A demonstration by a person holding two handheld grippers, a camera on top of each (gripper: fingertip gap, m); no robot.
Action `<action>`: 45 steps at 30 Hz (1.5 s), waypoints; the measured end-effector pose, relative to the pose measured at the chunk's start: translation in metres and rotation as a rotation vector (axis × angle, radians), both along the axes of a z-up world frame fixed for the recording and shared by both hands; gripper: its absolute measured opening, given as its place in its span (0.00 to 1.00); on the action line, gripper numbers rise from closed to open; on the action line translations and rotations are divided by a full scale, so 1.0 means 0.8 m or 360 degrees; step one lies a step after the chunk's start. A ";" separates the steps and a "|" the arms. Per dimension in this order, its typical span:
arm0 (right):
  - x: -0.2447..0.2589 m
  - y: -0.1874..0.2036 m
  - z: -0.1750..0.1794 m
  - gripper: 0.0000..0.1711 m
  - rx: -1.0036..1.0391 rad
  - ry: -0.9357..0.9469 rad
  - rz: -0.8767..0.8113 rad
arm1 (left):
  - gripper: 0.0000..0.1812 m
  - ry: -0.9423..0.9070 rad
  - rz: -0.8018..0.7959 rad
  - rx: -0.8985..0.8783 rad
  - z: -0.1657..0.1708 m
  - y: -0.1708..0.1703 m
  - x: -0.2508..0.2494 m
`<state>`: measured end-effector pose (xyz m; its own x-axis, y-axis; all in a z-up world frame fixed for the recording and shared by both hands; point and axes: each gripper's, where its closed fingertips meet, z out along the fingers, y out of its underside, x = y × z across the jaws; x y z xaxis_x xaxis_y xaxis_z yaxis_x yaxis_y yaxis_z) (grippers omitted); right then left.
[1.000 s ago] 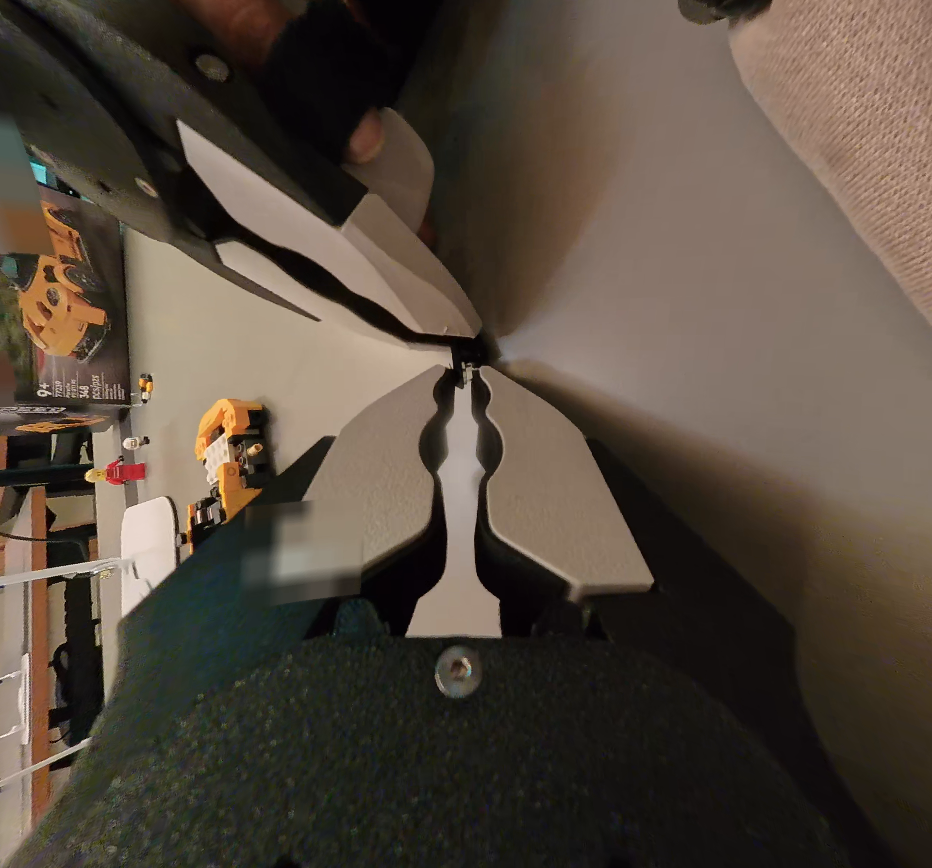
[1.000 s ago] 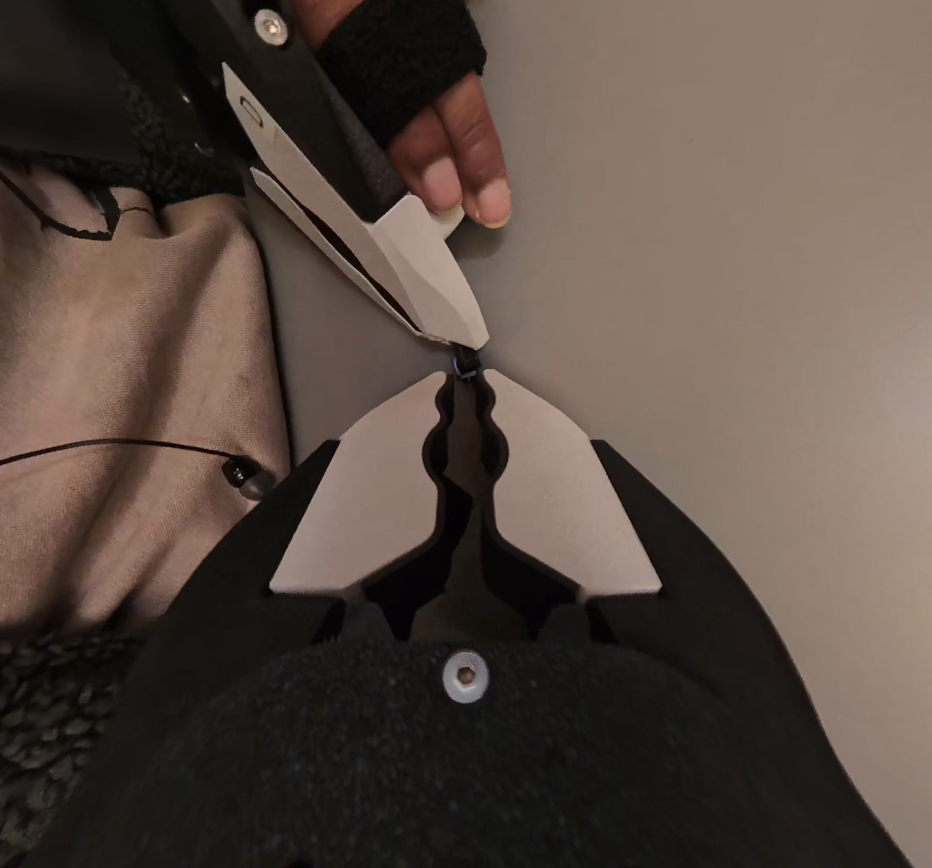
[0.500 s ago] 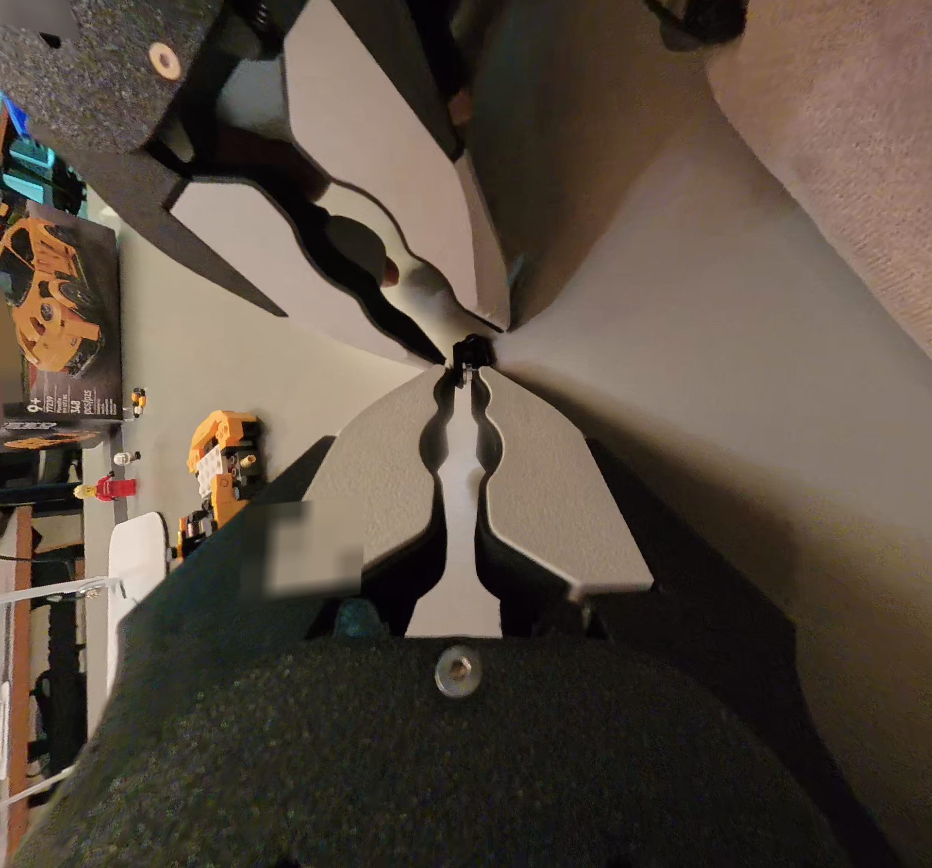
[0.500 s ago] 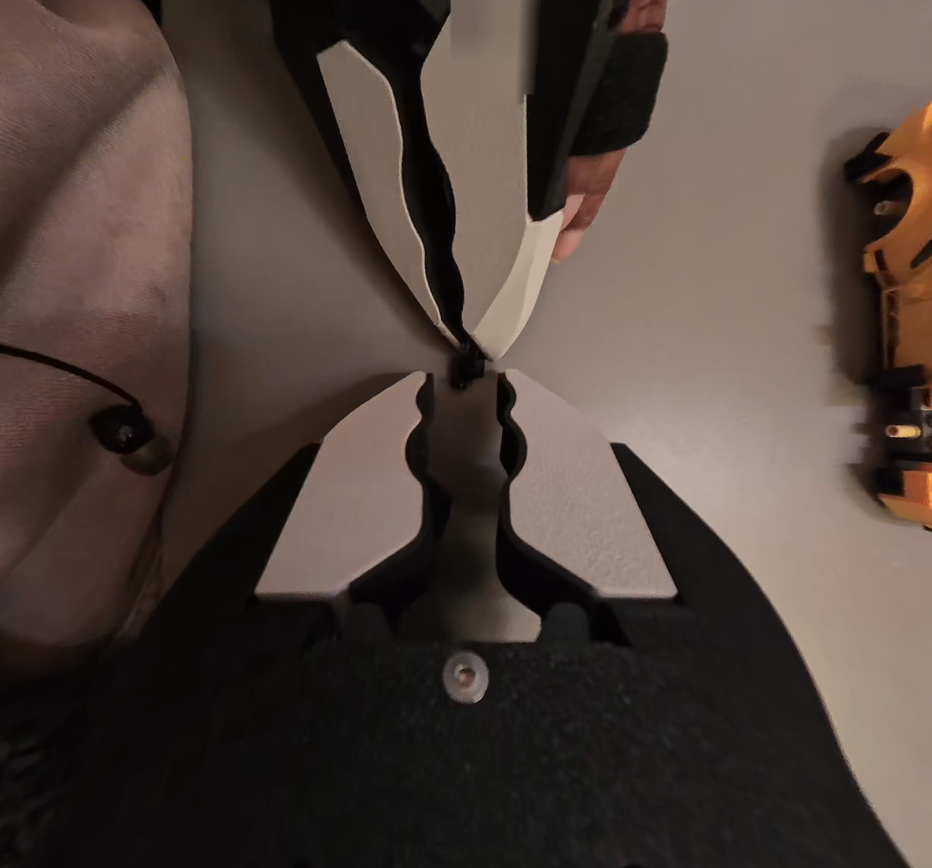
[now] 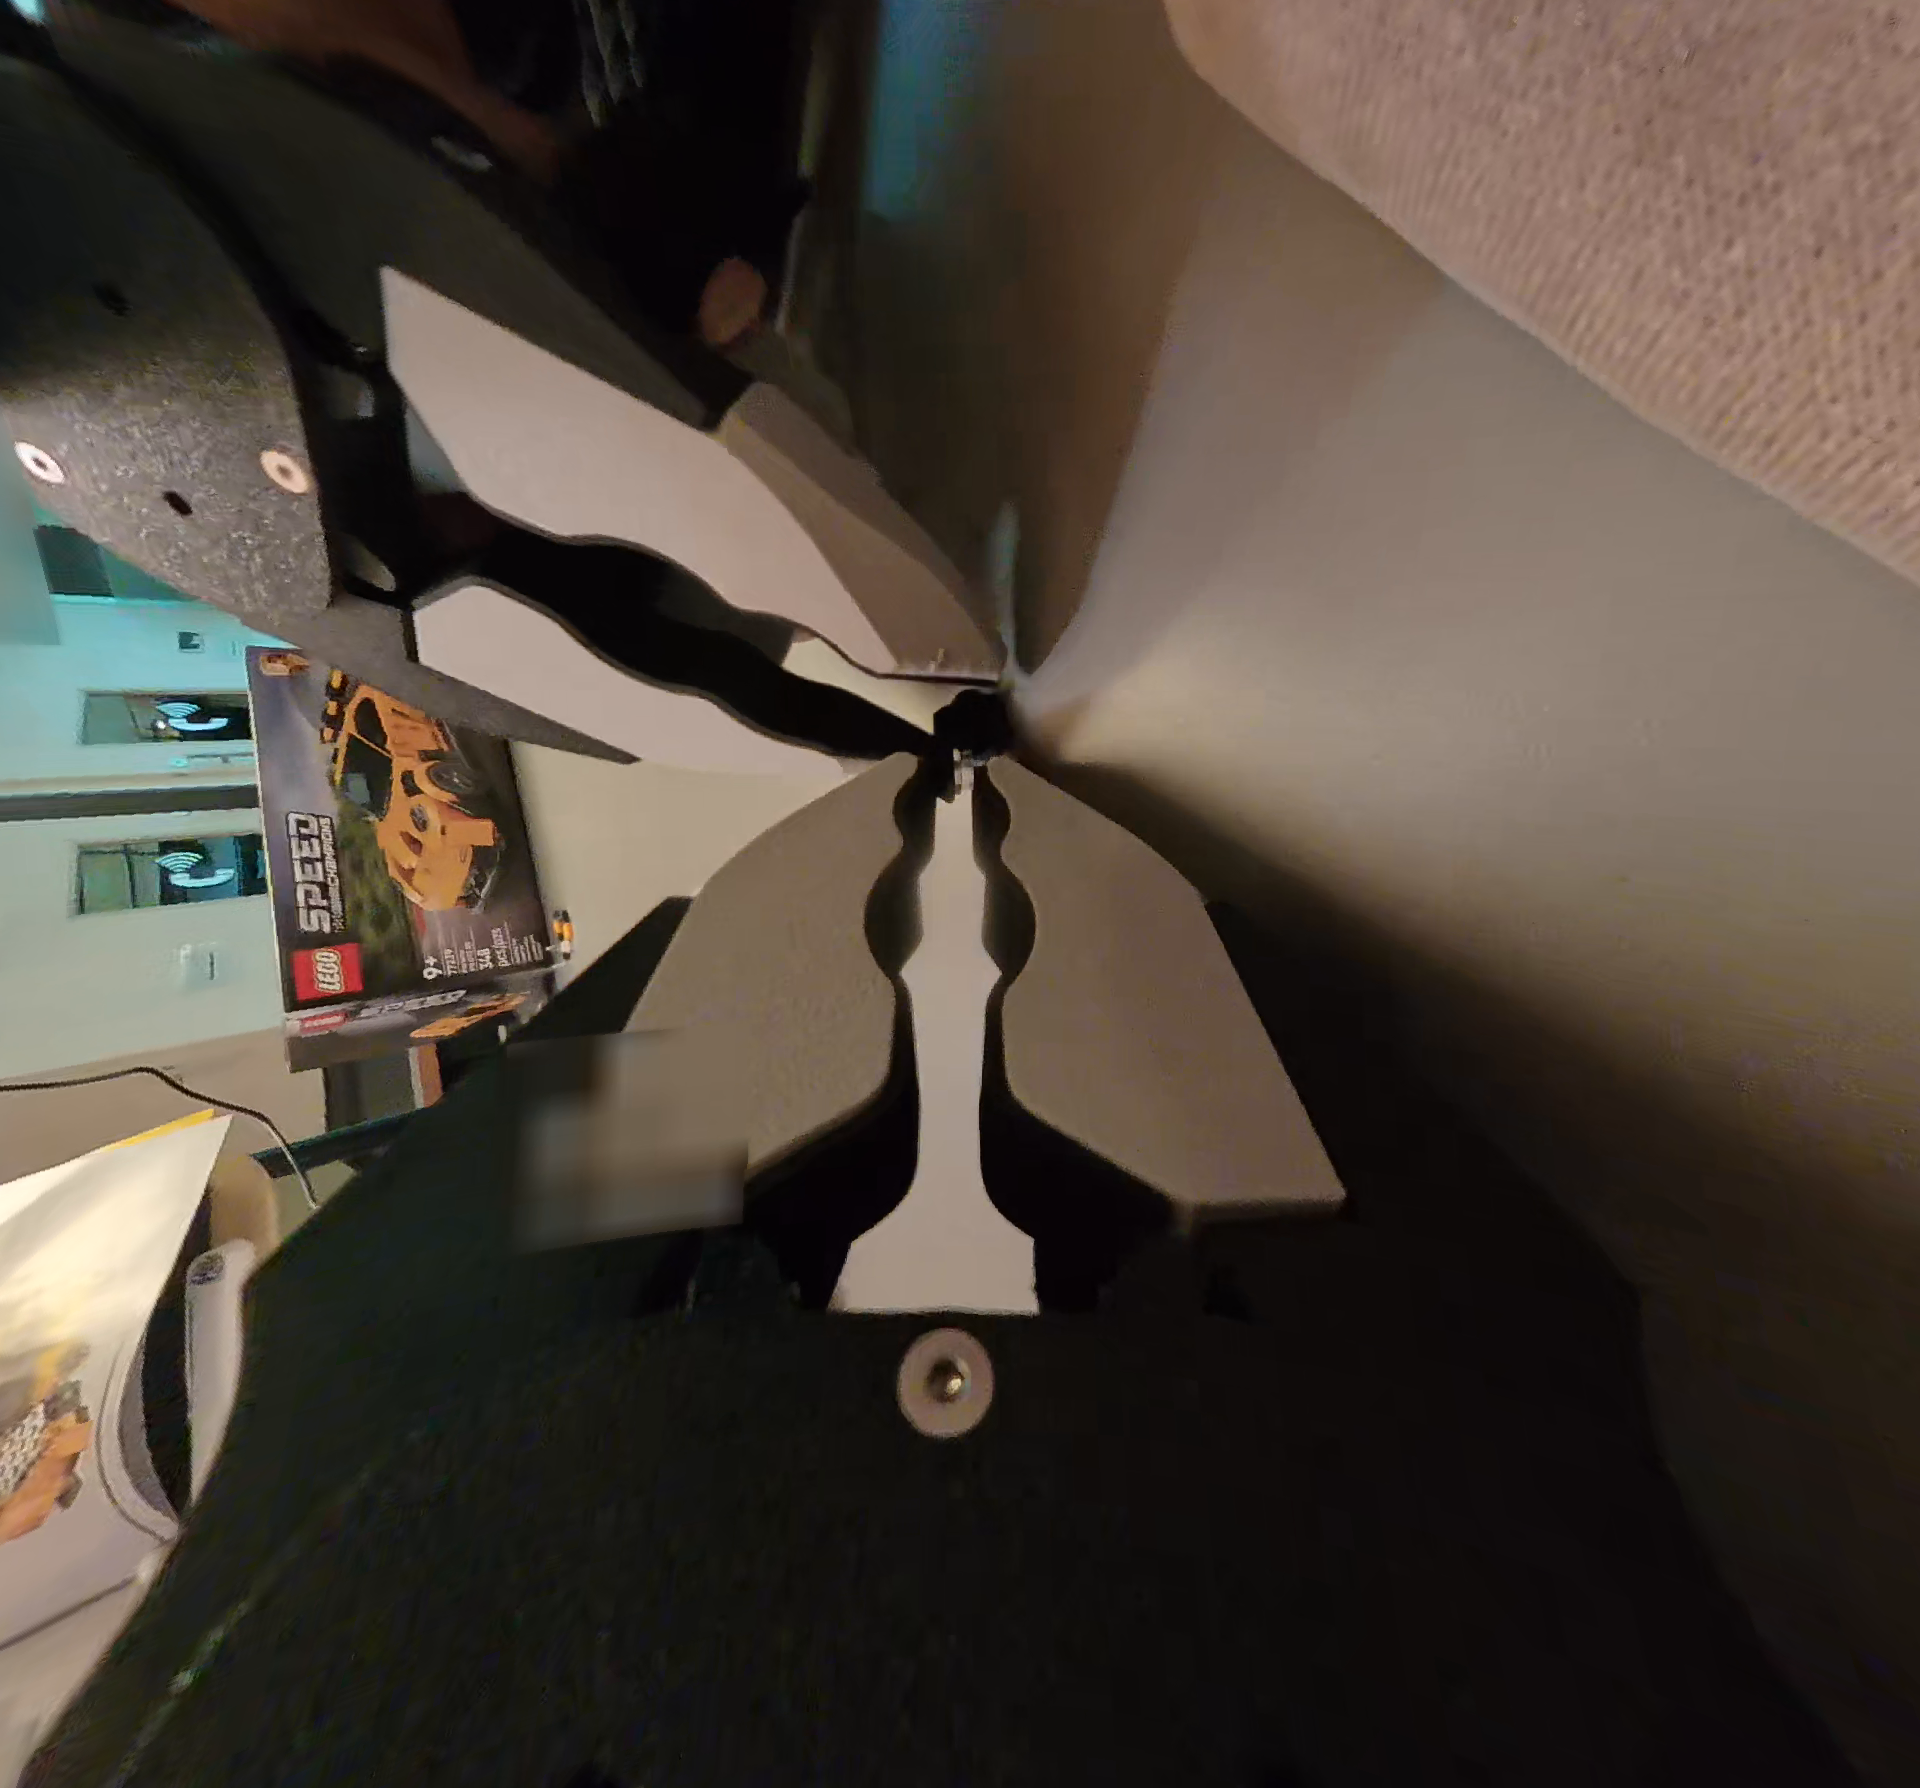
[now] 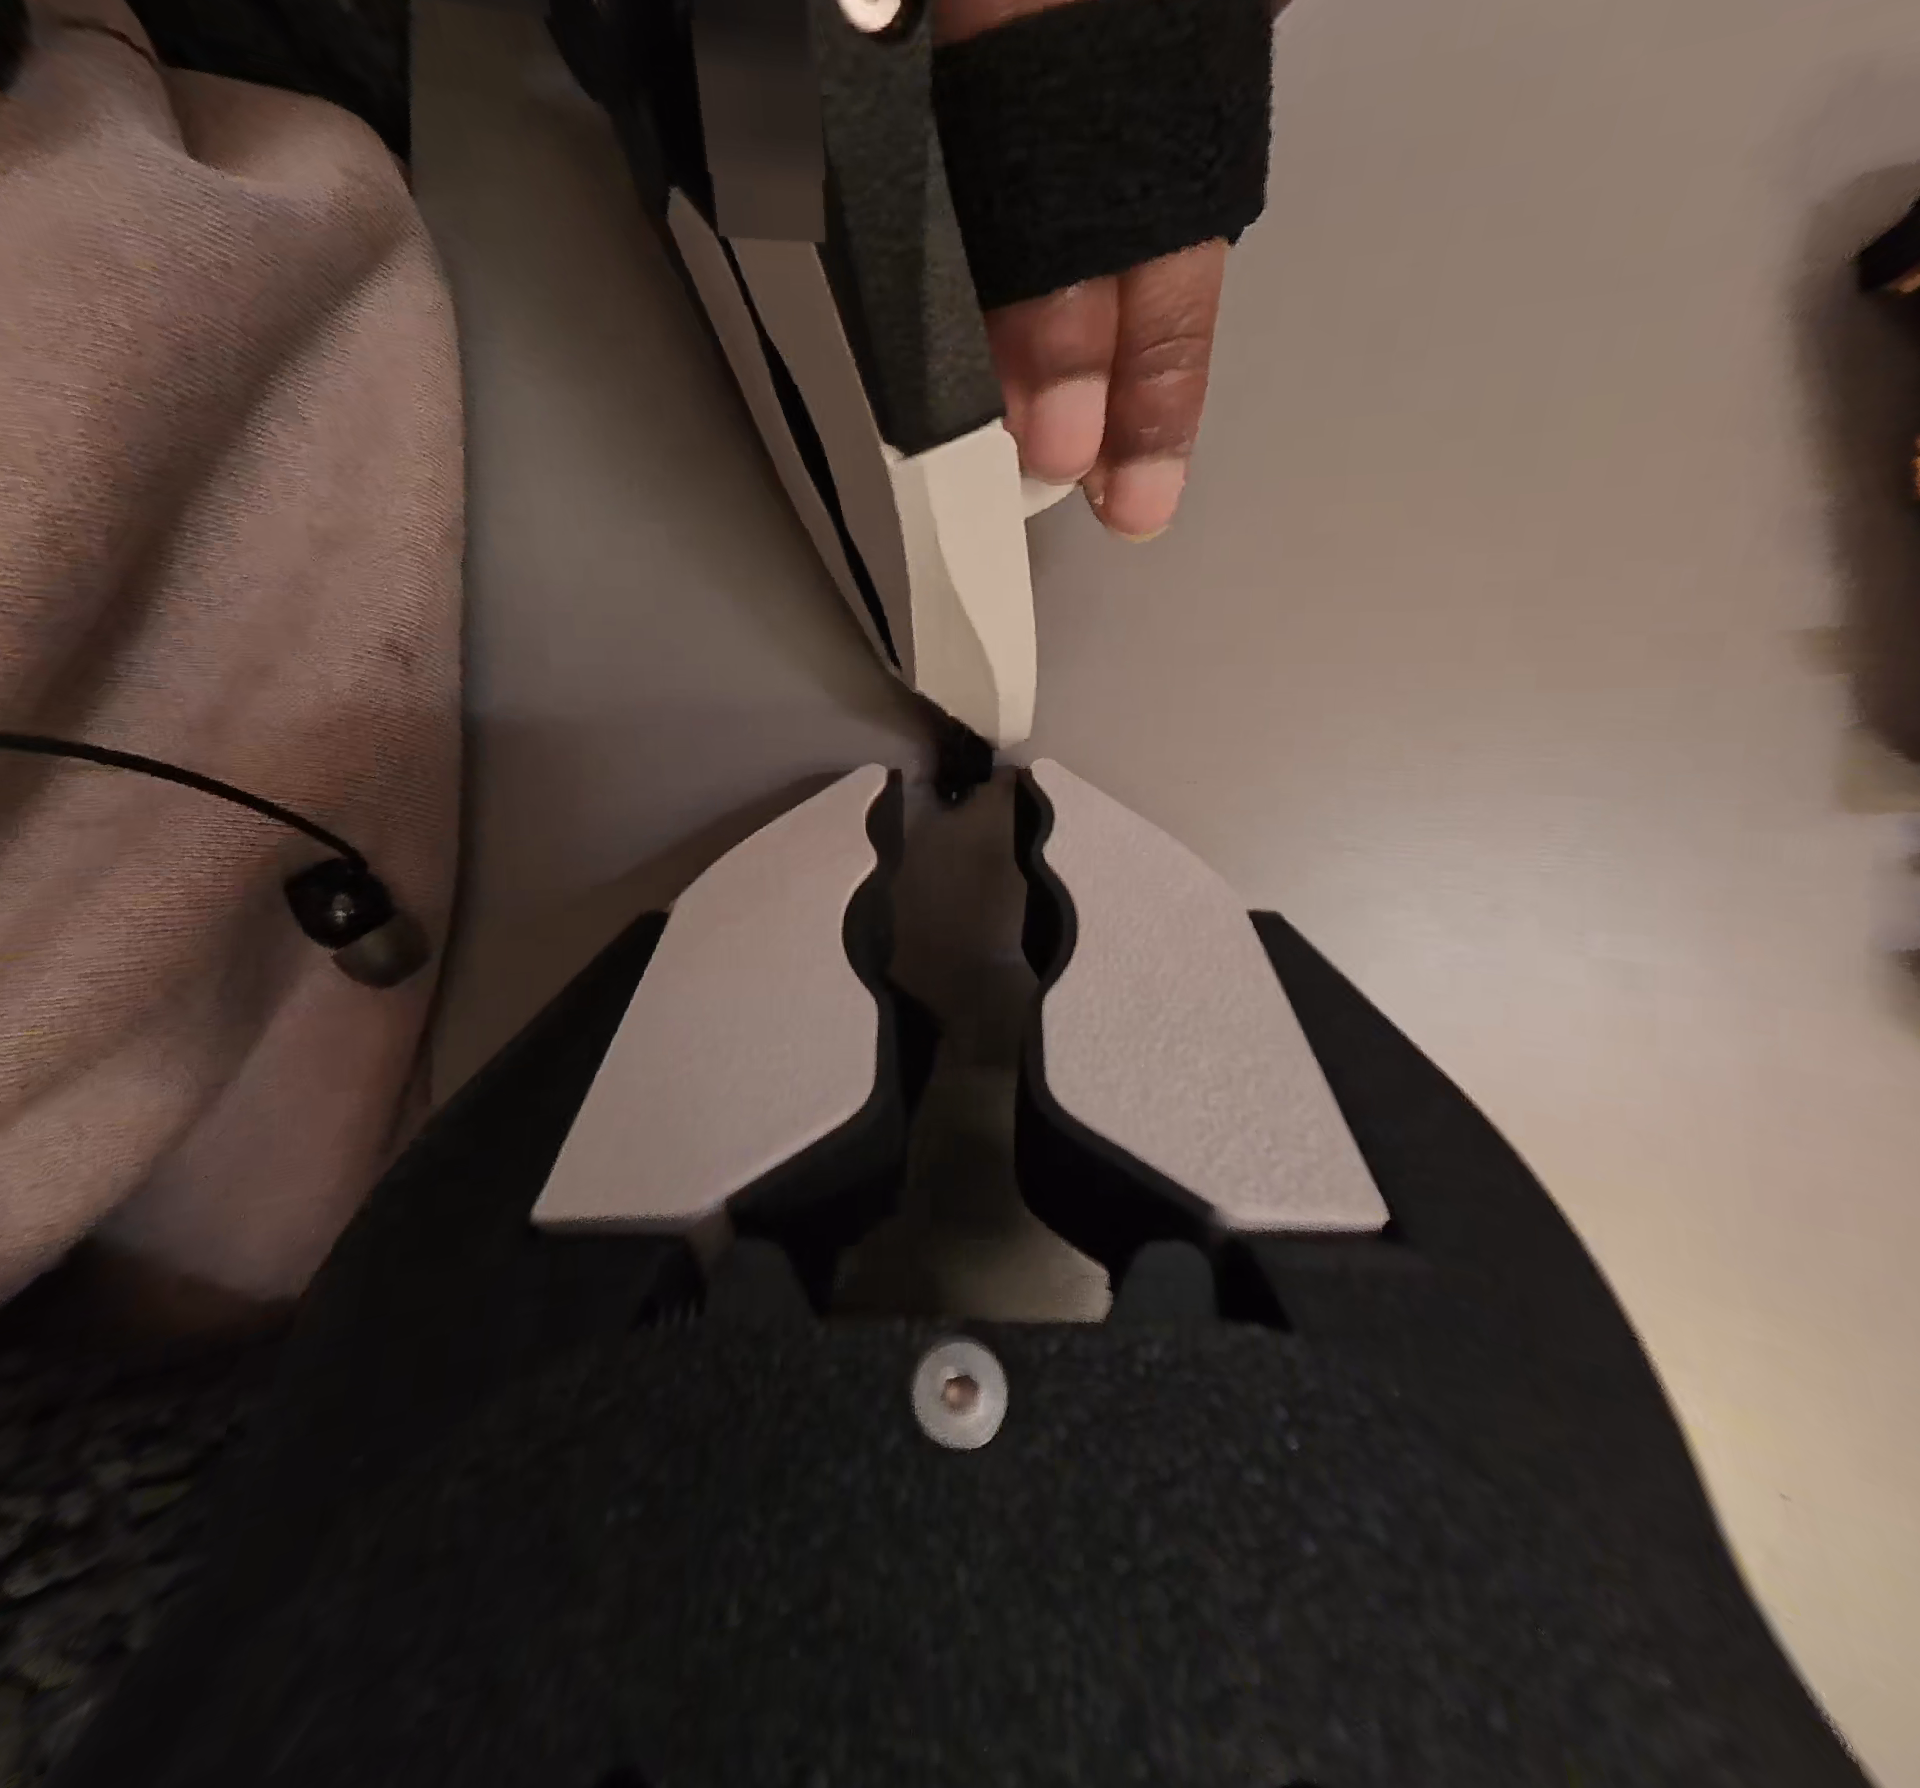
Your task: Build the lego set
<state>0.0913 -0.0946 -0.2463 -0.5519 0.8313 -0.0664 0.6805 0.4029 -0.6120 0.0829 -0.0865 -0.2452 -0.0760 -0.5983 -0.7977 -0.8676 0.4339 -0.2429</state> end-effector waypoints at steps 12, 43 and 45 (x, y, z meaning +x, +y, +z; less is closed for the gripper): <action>-0.002 -0.001 -0.002 0.05 0.0012 -0.0140 -0.0051 | 0.05 -0.0017 0.0021 -0.0012 0.001 0.001 -0.005; -0.012 -0.001 0.005 0.04 0.0064 -0.0155 -0.0048 | 0.04 -0.0777 0.0505 -0.1252 -0.005 -0.011 0.003; -0.013 -0.001 0.004 0.03 0.0058 -0.0166 -0.0051 | 0.04 -0.0771 0.0513 -0.1252 -0.005 -0.011 0.004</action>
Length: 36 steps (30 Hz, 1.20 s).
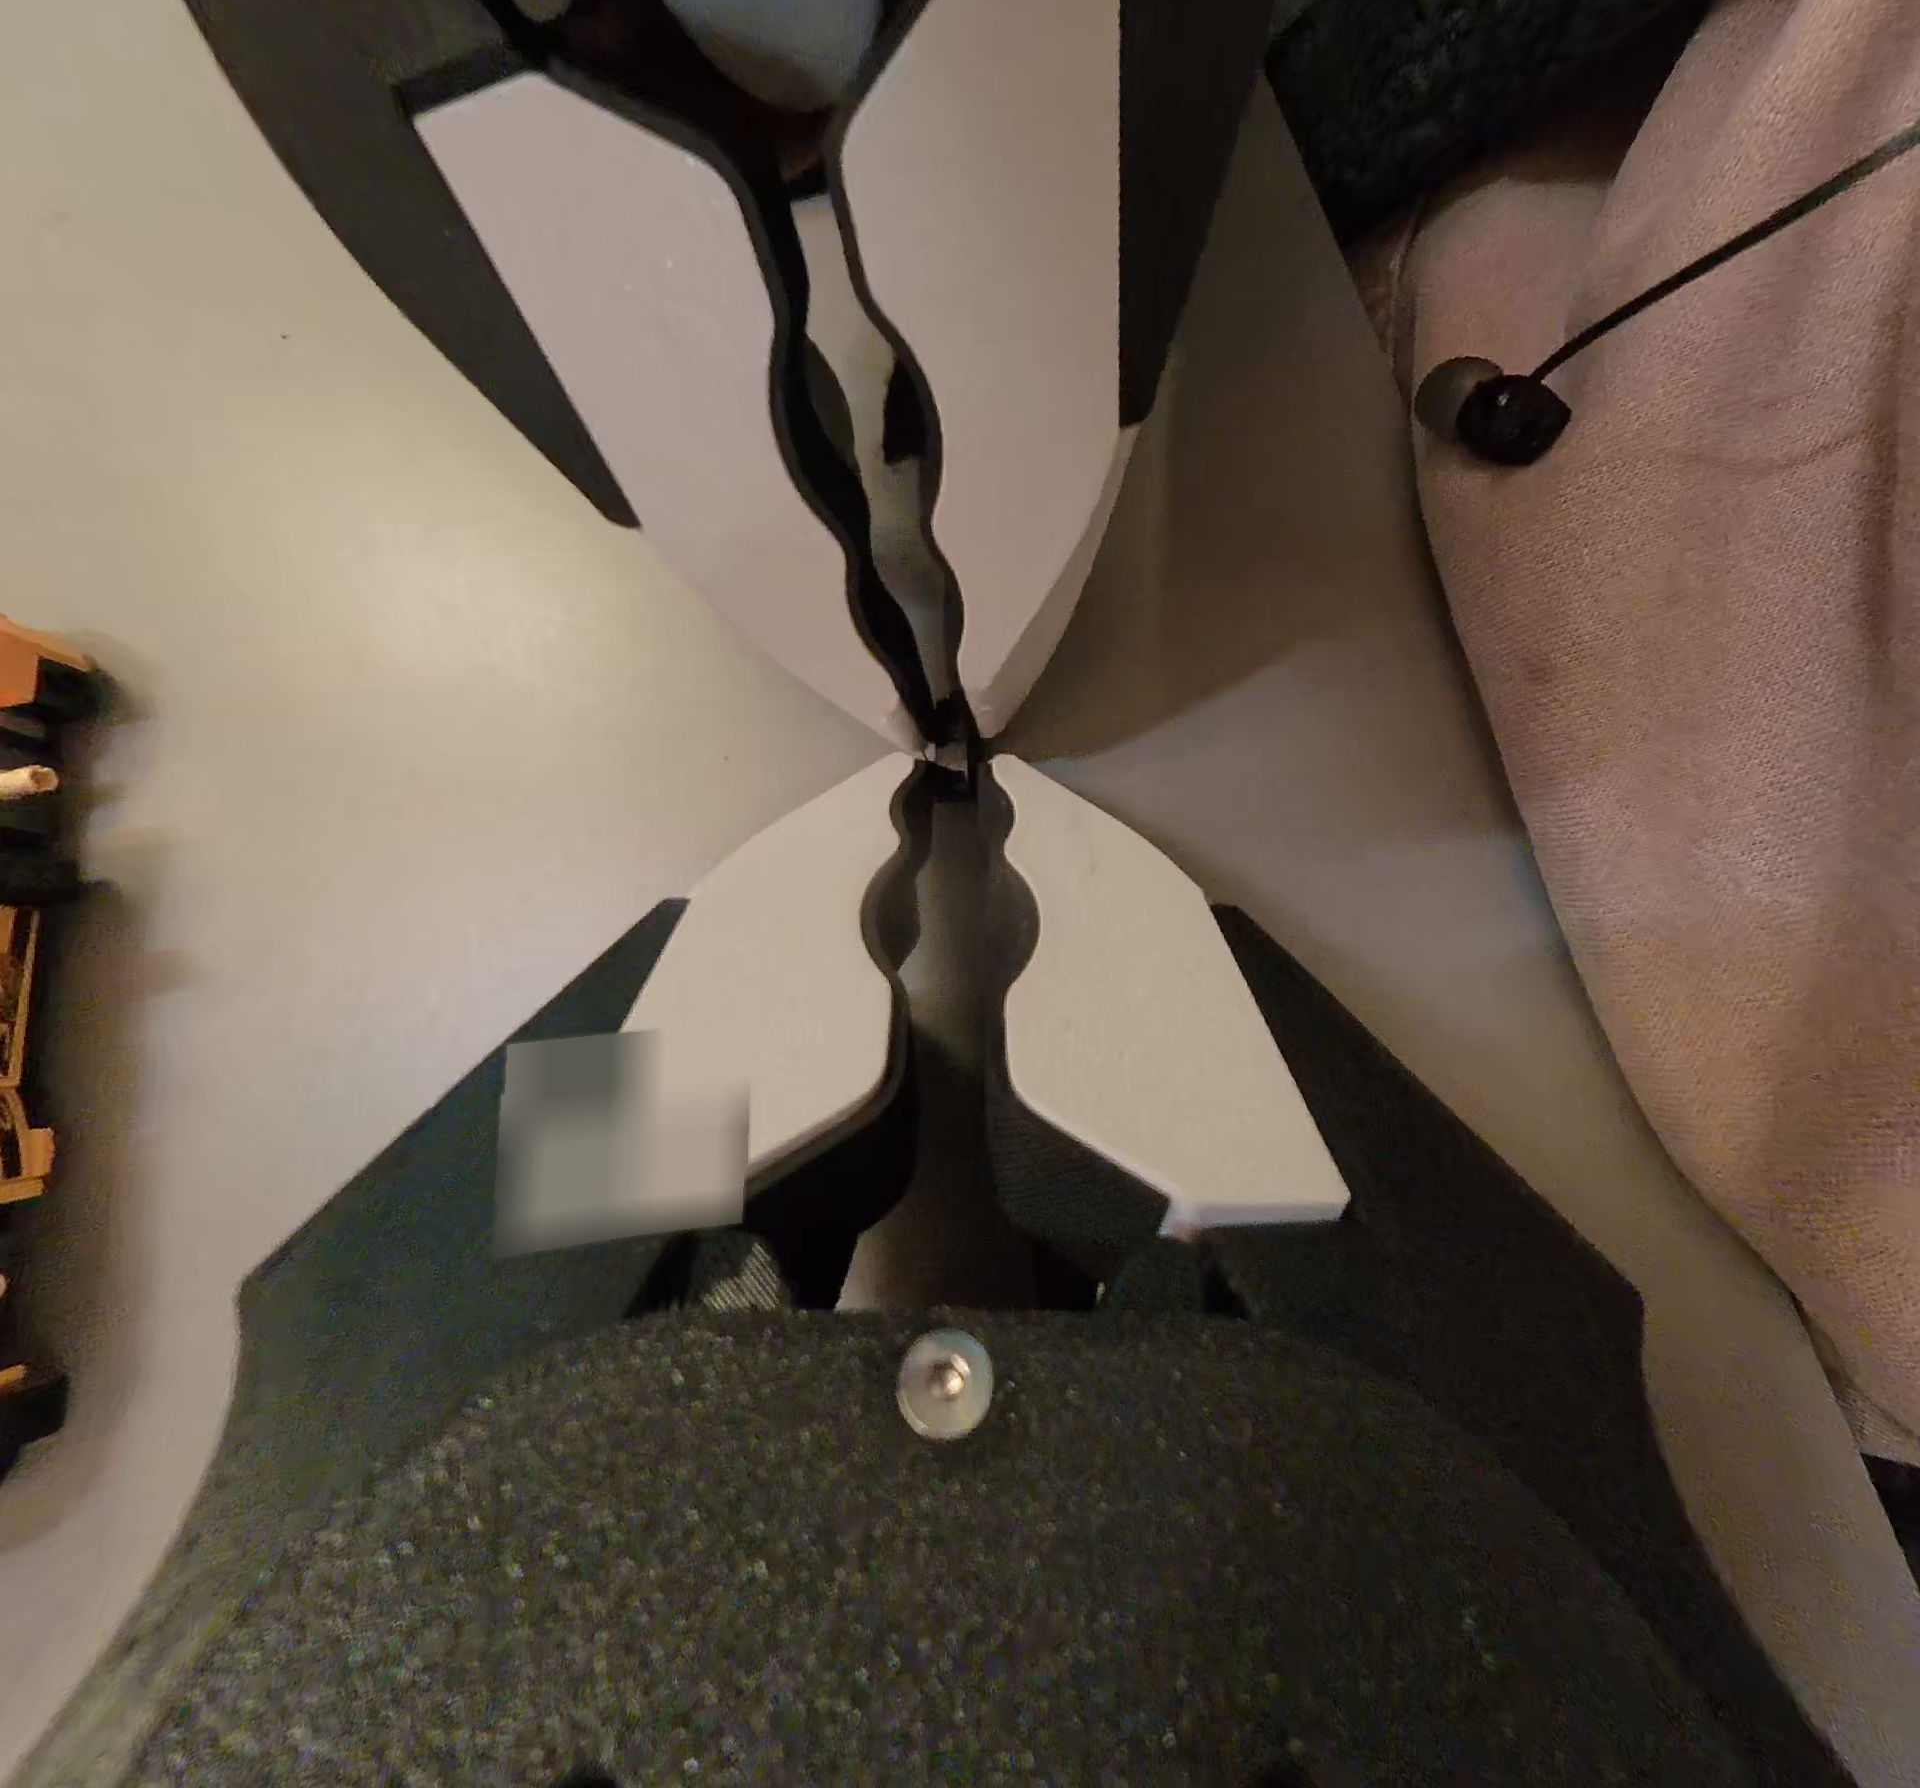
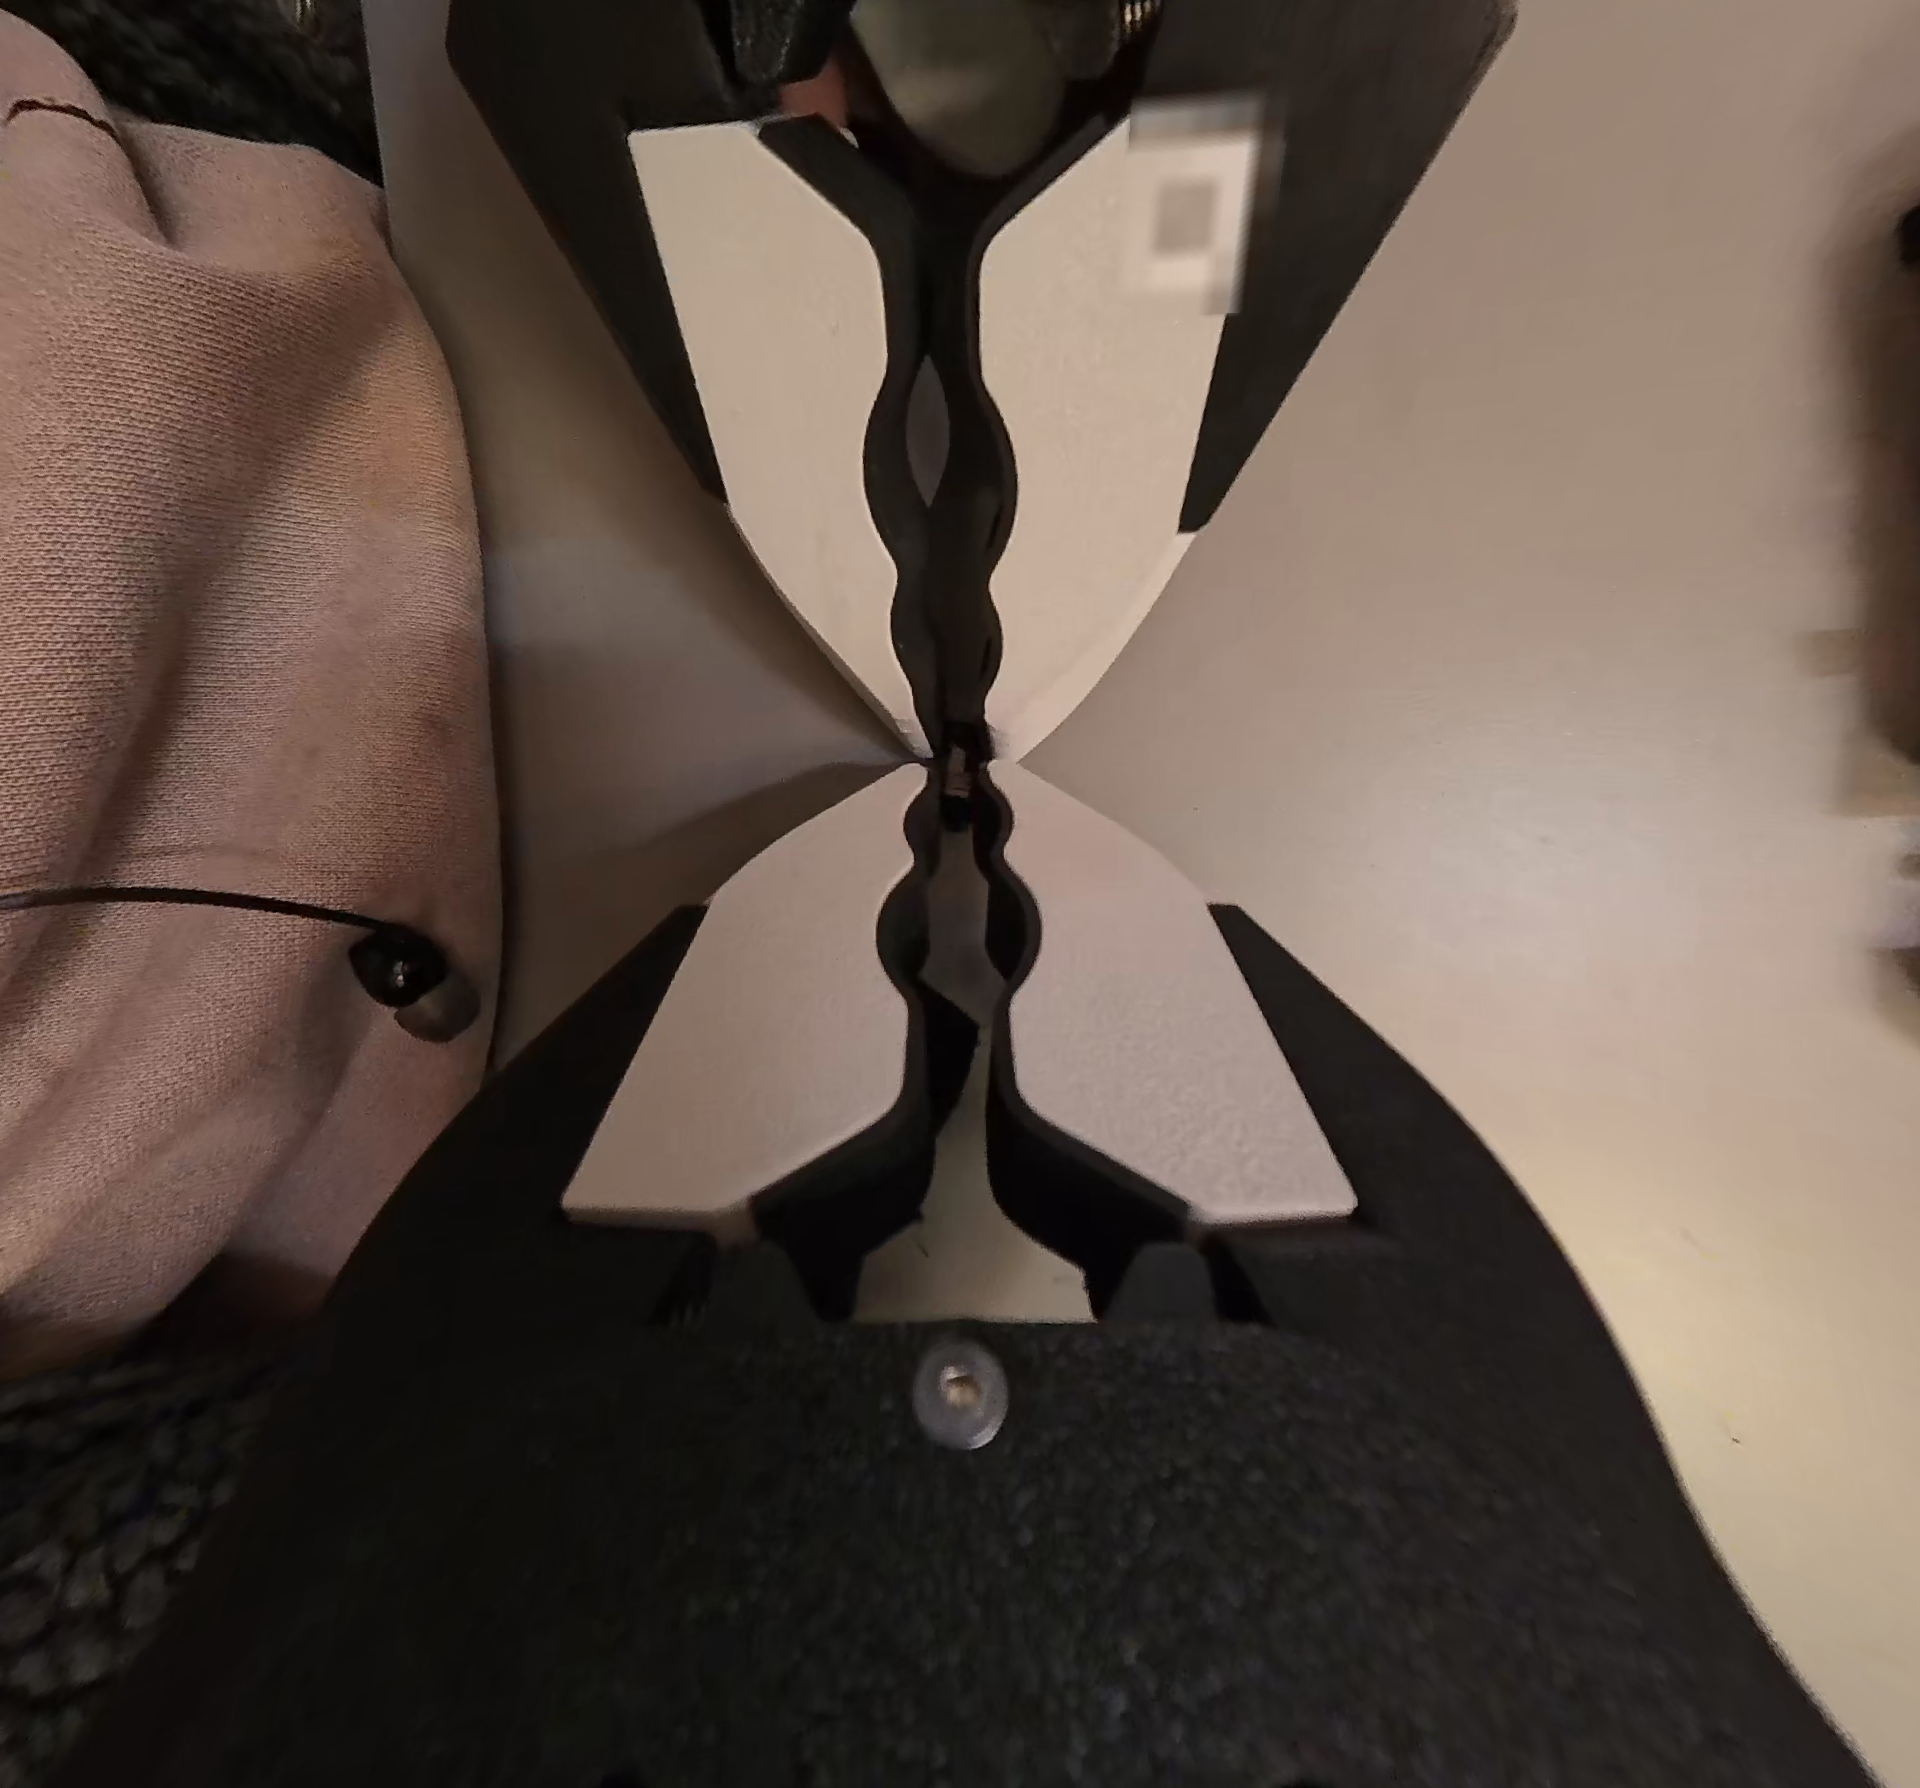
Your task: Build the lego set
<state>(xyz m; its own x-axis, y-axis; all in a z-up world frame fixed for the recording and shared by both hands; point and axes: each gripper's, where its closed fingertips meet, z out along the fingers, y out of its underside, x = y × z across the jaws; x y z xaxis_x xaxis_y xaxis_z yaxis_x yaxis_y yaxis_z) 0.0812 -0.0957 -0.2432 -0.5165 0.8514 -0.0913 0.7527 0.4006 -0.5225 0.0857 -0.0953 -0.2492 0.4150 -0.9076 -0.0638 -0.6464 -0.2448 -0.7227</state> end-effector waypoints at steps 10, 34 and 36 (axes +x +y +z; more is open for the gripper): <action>-0.001 0.004 -0.005 0.04 -0.0011 -0.0033 0.0013 | 0.04 0.0055 0.0060 -0.0067 -0.001 0.000 0.004; -0.009 0.009 0.031 0.20 0.0132 0.0711 0.0339 | 0.04 -0.0812 0.0146 -0.0917 0.043 -0.005 0.006; -0.011 0.008 0.036 0.18 0.0132 0.0771 0.0364 | 0.04 -0.0966 0.0131 -0.1058 0.054 -0.006 0.005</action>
